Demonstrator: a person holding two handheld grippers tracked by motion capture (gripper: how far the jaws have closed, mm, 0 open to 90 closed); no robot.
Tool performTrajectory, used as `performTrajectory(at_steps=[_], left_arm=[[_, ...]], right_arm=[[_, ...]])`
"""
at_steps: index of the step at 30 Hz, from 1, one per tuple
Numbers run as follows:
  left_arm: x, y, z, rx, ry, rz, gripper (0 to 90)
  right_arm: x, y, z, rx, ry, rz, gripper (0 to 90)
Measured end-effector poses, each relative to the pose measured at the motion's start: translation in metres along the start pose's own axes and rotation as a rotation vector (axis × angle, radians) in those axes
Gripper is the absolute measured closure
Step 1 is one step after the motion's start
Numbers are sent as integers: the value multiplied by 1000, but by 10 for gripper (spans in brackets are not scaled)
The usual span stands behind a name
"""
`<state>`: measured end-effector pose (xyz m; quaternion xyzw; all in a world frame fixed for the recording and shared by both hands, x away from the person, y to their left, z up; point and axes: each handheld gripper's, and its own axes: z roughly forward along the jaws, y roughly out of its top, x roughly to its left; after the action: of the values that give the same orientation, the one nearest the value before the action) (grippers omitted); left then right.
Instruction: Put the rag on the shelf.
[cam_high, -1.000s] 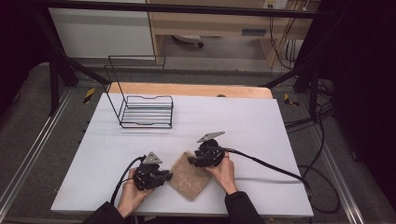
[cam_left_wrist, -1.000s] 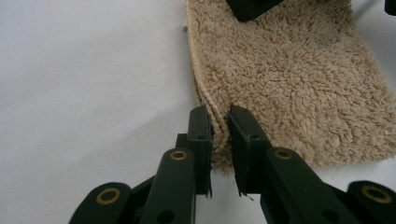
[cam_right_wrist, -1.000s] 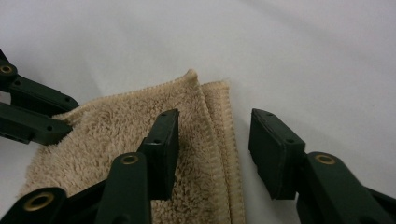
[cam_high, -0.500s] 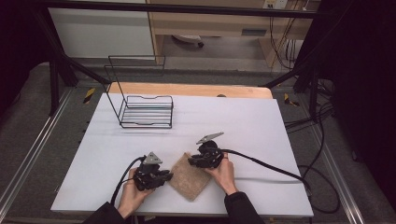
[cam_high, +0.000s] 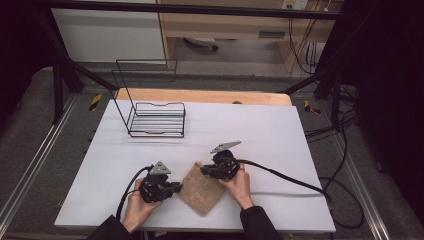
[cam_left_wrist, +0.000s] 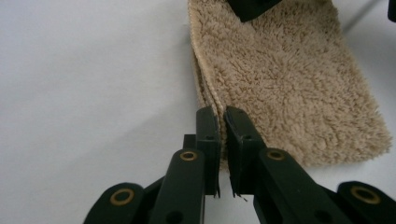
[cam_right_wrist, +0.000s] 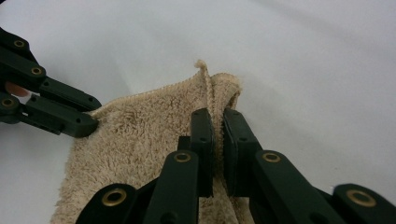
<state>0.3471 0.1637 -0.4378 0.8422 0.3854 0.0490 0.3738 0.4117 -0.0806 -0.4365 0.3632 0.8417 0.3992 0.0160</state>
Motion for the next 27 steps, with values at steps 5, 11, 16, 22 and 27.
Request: performTrajectory(at_steps=[5,11,16,22,27], left_arm=[[5,5,-9,5,32,9,839],[24,16,-11,-1,83,-15,839],[43,32,2,1,112,-52,841],[50,41,13,10,150,-58,842],[51,40,16,1,149,-76,794]], right_arm=[[4,3,2,-24,-5,6,841],[8,7,10,-71,-41,34,841],[8,5,15,-101,-112,67,838],[10,3,16,-115,-159,99,835],[9,1,19,-111,-189,98,807]])
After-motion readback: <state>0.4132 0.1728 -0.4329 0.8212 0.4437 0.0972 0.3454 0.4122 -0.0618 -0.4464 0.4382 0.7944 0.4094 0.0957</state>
